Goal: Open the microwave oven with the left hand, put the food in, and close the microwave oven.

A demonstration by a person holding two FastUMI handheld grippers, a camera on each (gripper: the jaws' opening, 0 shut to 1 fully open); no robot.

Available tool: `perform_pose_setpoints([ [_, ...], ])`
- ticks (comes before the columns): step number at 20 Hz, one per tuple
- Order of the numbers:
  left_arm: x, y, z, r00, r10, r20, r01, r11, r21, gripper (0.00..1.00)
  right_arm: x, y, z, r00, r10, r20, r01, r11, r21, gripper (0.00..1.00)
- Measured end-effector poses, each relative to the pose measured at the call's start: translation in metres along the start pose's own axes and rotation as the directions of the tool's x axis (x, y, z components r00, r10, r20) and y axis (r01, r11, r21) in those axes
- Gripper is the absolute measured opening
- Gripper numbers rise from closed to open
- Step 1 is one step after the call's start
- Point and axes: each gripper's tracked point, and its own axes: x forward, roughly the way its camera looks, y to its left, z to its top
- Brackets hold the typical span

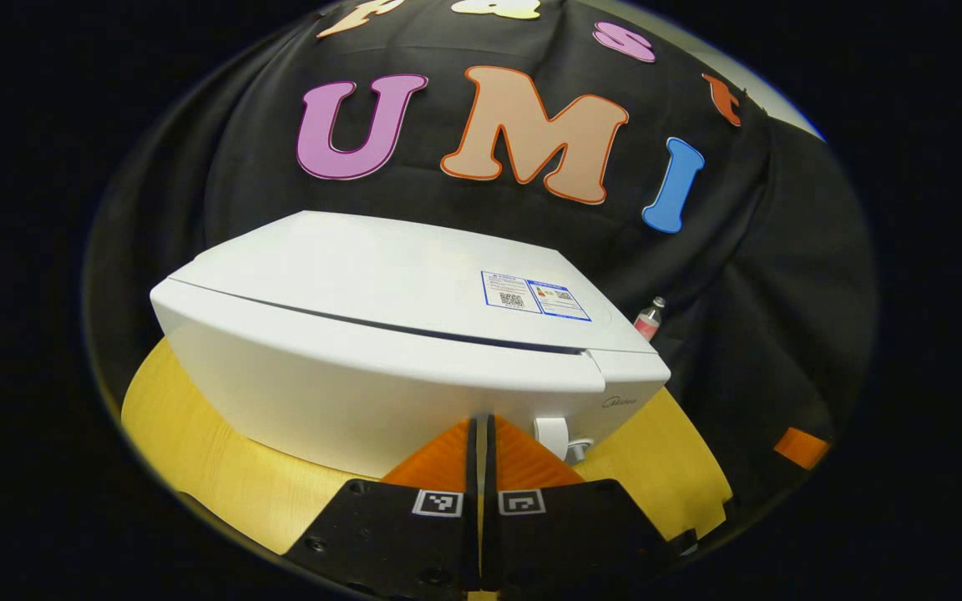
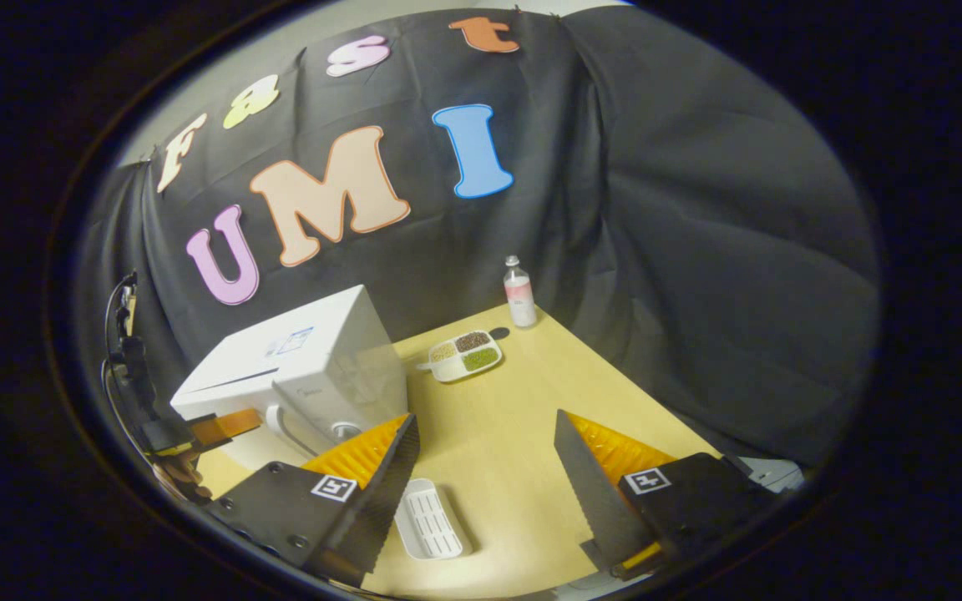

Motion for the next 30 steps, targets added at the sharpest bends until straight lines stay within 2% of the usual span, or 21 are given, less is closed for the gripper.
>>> perform_pose_setpoints([
  [2, 0.003, -0.001, -0.006, 1.000, -0.004, -0.011, 0.004, 1.000, -0.028, 0.01, 0.000, 0.002, -0.001, 1.000, 0.004, 0.001, -0.004, 1.000, -0.002, 0.99],
  [5, 0.005, 0.000, -0.004, 1.000, -0.005, -0.003, 0.004, 1.000, -0.022, 0.01, -0.004, 0.005, -0.003, 1.000, 0.008, 0.001, -0.008, 1.000, -0.008, 0.99],
  [6, 0.009, 0.002, 0.005, 0.999, 0.010, 0.031, -0.010, 1.000, -0.018, 0.01, -0.005, 0.006, -0.005, 1.000, 0.011, -0.001, -0.011, 1.000, -0.011, 0.99],
  [8, 0.007, -0.004, -0.002, 1.000, -0.015, 0.018, 0.016, 0.998, -0.054, 0.01, -0.009, 0.006, -0.008, 1.000, 0.013, -0.002, -0.013, 1.000, -0.018, 0.99],
  [10, 0.009, -0.001, 0.001, 0.999, -0.024, 0.030, 0.026, 0.998, -0.052, 0.01, -0.014, 0.006, -0.012, 1.000, 0.015, -0.006, -0.015, 1.000, -0.025, 0.99],
  [16, -0.006, 0.018, 0.009, 0.998, 0.028, 0.057, -0.027, 0.999, -0.016, 0.01, -0.020, 0.009, -0.015, 1.000, 0.013, -0.007, -0.013, 0.999, -0.038, 0.99],
  [17, -0.009, 0.021, 0.010, 0.998, 0.039, 0.055, -0.038, 0.999, -0.010, 0.01, -0.022, 0.009, -0.014, 1.000, 0.013, -0.005, -0.013, 0.999, -0.035, 0.91],
  [18, -0.016, 0.027, 0.011, 0.997, 0.052, 0.060, -0.052, 0.999, 0.004, 0.02, -0.022, 0.009, -0.014, 1.000, 0.011, -0.002, -0.011, 0.999, -0.037, 0.99],
  [19, -0.020, 0.033, 0.011, 0.995, 0.070, 0.068, -0.072, 0.997, 0.028, 0.01, -0.022, 0.009, -0.014, 1.000, 0.008, -0.003, -0.008, 0.999, -0.042, 0.99],
  [20, -0.027, 0.039, 0.012, 0.994, 0.087, 0.072, -0.091, 0.994, 0.058, 0.06, -0.022, 0.008, -0.015, 1.000, 0.007, -0.006, -0.007, 0.999, -0.047, 0.99],
  [21, -0.033, 0.041, 0.010, 0.993, 0.094, 0.069, -0.100, 0.992, 0.082, 0.06, -0.023, 0.009, -0.014, 1.000, 0.007, -0.006, -0.007, 0.999, -0.051, 0.99],
  [22, -0.041, 0.042, 0.012, 0.993, 0.097, 0.073, -0.104, 0.990, 0.096, 0.07, -0.022, 0.009, -0.012, 1.000, 0.008, -0.003, -0.008, 0.998, -0.056, 0.91],
  [23, -0.046, 0.042, 0.014, 0.992, 0.100, 0.083, -0.108, 0.989, 0.105, 0.09, -0.023, 0.010, -0.009, 1.000, 0.008, 0.003, -0.008, 0.998, -0.061, 0.99],
  [25, -0.063, 0.042, 0.016, 0.990, 0.102, 0.096, -0.114, 0.986, 0.124, 0.16, -0.027, 0.013, -0.003, 1.000, 0.013, 0.016, -0.012, 0.998, -0.068, 1.00],
  [26, -0.071, 0.042, 0.019, 0.988, 0.106, 0.111, -0.121, 0.983, 0.137, 0.28, -0.027, 0.015, 0.000, 1.000, 0.019, 0.023, -0.017, 0.997, -0.073, 1.00],
  [29, -0.086, 0.049, 0.017, 0.984, 0.130, 0.121, -0.148, 0.977, 0.154, 0.46, -0.030, 0.025, 0.007, 0.999, 0.044, 0.029, -0.041, 0.994, -0.101, 0.99],
  [30, -0.090, 0.049, 0.015, 0.984, 0.136, 0.117, -0.153, 0.976, 0.154, 0.56, -0.031, 0.030, 0.009, 0.998, 0.059, 0.023, -0.056, 0.992, -0.113, 0.99],
])
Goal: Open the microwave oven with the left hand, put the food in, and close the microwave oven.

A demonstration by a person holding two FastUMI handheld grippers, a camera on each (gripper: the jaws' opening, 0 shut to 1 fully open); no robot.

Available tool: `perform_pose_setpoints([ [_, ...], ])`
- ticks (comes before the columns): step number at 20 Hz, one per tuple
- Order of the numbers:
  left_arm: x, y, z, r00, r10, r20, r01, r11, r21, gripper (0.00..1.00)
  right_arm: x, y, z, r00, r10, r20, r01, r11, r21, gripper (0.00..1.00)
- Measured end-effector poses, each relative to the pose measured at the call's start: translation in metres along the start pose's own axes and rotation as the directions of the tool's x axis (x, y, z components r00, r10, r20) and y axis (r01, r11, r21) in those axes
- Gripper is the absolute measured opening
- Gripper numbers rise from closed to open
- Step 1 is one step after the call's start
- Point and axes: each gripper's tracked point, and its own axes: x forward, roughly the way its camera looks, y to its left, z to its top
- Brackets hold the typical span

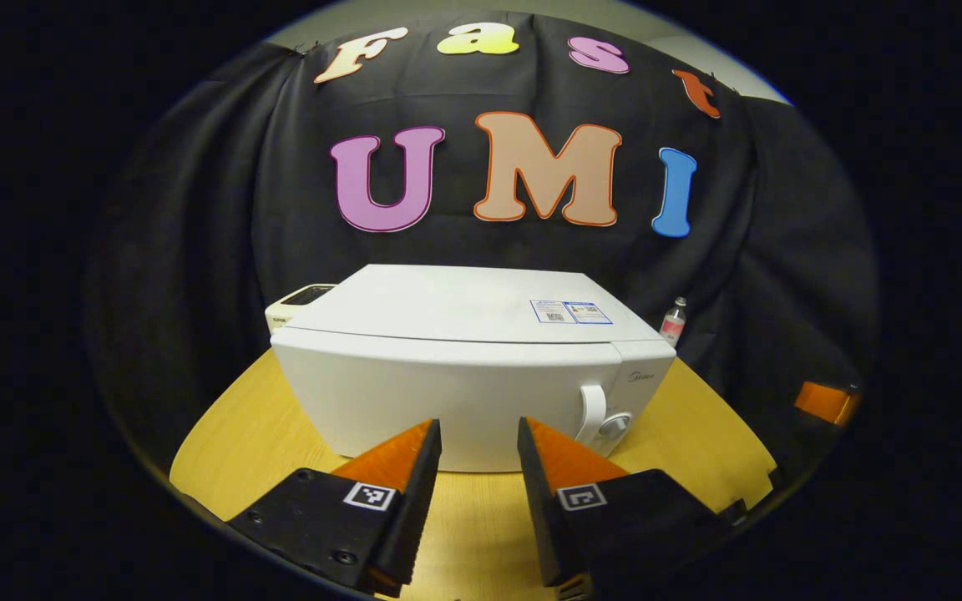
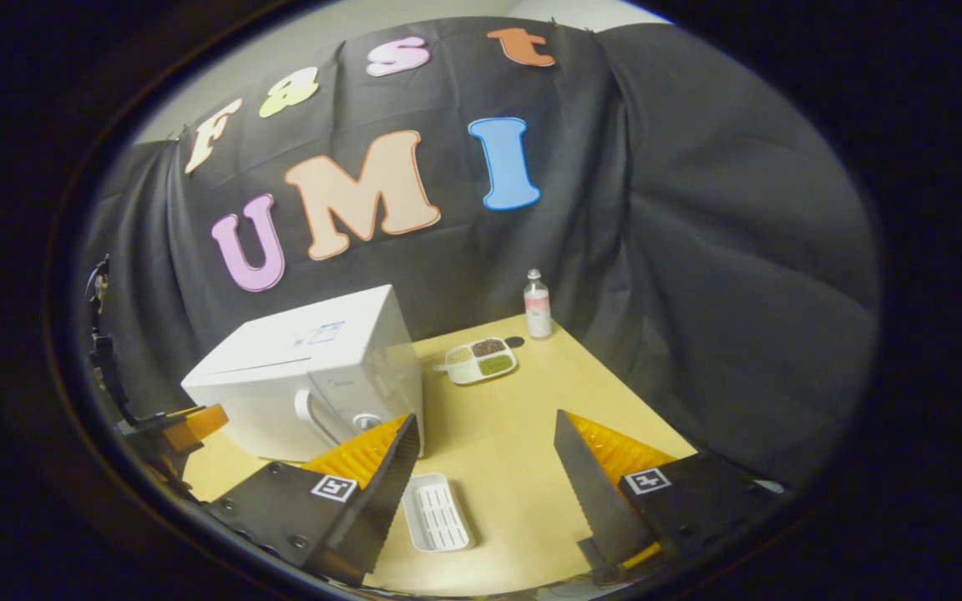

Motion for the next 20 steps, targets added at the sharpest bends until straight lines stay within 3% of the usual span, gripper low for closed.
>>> perform_pose_setpoints([
  [1, -0.004, 0.003, -0.001, 1.000, 0.015, -0.006, -0.015, 1.000, 0.004, 0.63, -0.002, 0.006, 0.004, 1.000, 0.020, 0.006, -0.020, 1.000, -0.011, 0.99],
  [2, -0.008, 0.008, 0.001, 1.000, 0.031, -0.002, -0.031, 0.999, 0.010, 0.84, -0.003, 0.013, 0.011, 0.999, 0.038, 0.016, -0.038, 0.999, -0.025, 1.00],
  [4, -0.015, 0.011, 0.007, 0.999, 0.050, 0.011, -0.050, 0.999, 0.006, 1.00, -0.006, 0.023, 0.024, 0.997, 0.069, 0.036, -0.067, 0.996, -0.060, 0.99],
  [6, -0.024, 0.015, 0.020, 0.997, 0.065, 0.038, -0.065, 0.998, 0.003, 0.99, -0.008, 0.033, 0.038, 0.994, 0.096, 0.059, -0.090, 0.991, -0.100, 0.99],
  [7, -0.029, 0.017, 0.028, 0.995, 0.075, 0.059, -0.076, 0.997, 0.002, 0.99, -0.010, 0.040, 0.045, 0.991, 0.112, 0.069, -0.104, 0.988, -0.111, 0.91],
  [14, -0.049, 0.033, 0.068, 0.982, 0.109, 0.155, -0.112, 0.994, 0.008, 0.99, -0.018, 0.062, 0.079, 0.975, 0.170, 0.143, -0.139, 0.969, -0.206, 0.91],
  [18, -0.050, 0.034, 0.068, 0.982, 0.105, 0.158, -0.108, 0.994, 0.009, 0.98, -0.020, 0.064, 0.084, 0.972, 0.178, 0.152, -0.144, 0.967, -0.209, 0.92],
  [19, -0.050, 0.034, 0.069, 0.982, 0.104, 0.156, -0.107, 0.994, 0.009, 0.98, -0.021, 0.065, 0.085, 0.972, 0.176, 0.155, -0.142, 0.968, -0.205, 1.00],
  [20, -0.049, 0.033, 0.068, 0.982, 0.105, 0.154, -0.108, 0.994, 0.013, 0.98, -0.021, 0.064, 0.086, 0.972, 0.177, 0.157, -0.143, 0.969, -0.203, 1.00],
])
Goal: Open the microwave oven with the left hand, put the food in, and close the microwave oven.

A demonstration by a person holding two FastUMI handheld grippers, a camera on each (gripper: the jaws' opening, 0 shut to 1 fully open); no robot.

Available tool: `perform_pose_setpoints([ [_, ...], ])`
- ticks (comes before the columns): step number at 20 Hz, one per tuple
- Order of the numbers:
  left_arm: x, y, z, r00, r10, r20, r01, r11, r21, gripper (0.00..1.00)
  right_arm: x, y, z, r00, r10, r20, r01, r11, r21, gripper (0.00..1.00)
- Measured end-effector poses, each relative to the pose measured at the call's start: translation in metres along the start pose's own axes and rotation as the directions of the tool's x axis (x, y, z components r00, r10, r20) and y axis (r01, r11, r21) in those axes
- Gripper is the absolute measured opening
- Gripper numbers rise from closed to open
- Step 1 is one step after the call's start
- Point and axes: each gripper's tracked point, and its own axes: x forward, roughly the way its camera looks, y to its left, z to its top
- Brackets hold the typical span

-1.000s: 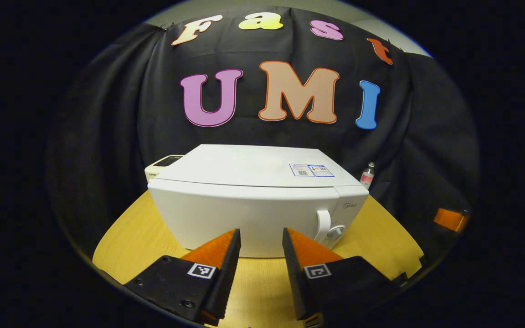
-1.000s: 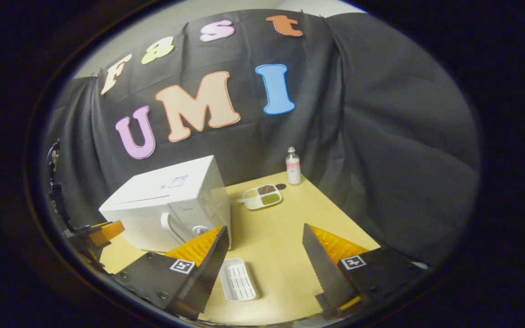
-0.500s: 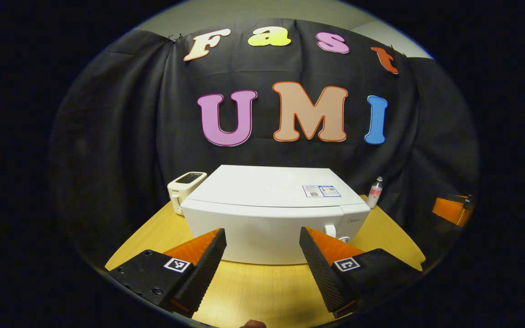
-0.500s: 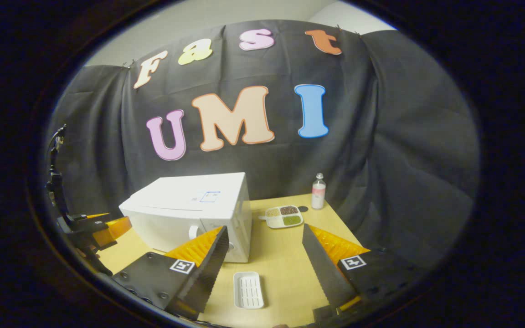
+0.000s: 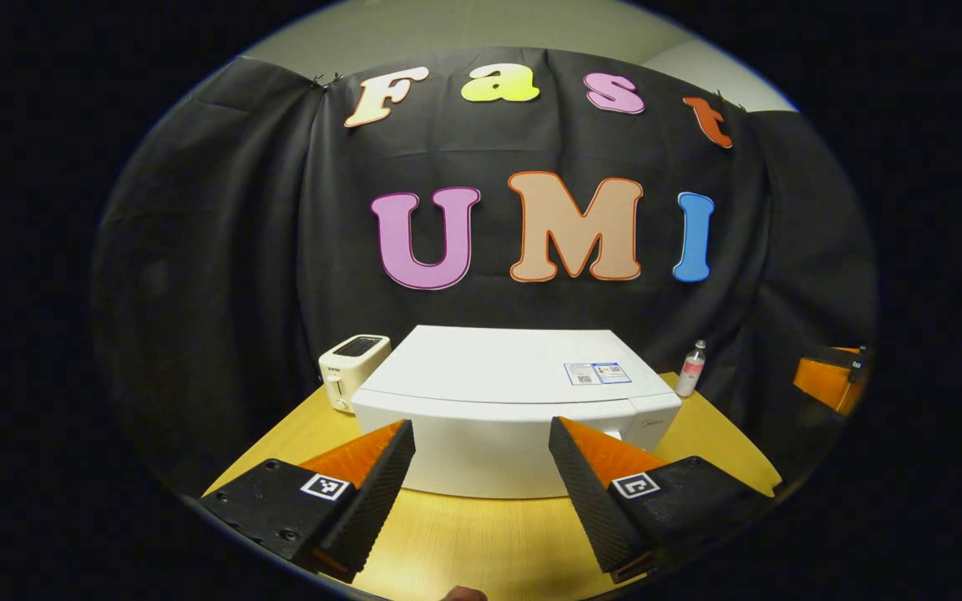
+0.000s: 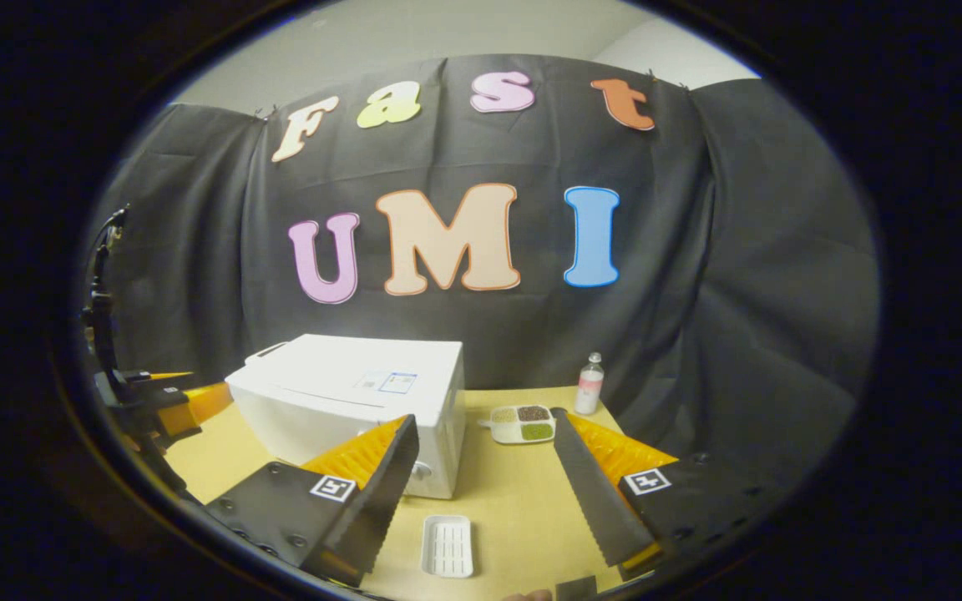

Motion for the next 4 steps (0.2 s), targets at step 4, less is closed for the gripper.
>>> perform_pose_setpoints([
  [4, 0.0009, -0.0032, 0.0014, 1.000, -0.004, 0.005, 0.004, 1.000, 0.016, 0.98, -0.0004, -0.0033, -0.0009, 1.000, 0.003, -0.005, -0.003, 1.000, 0.011, 0.92],
])
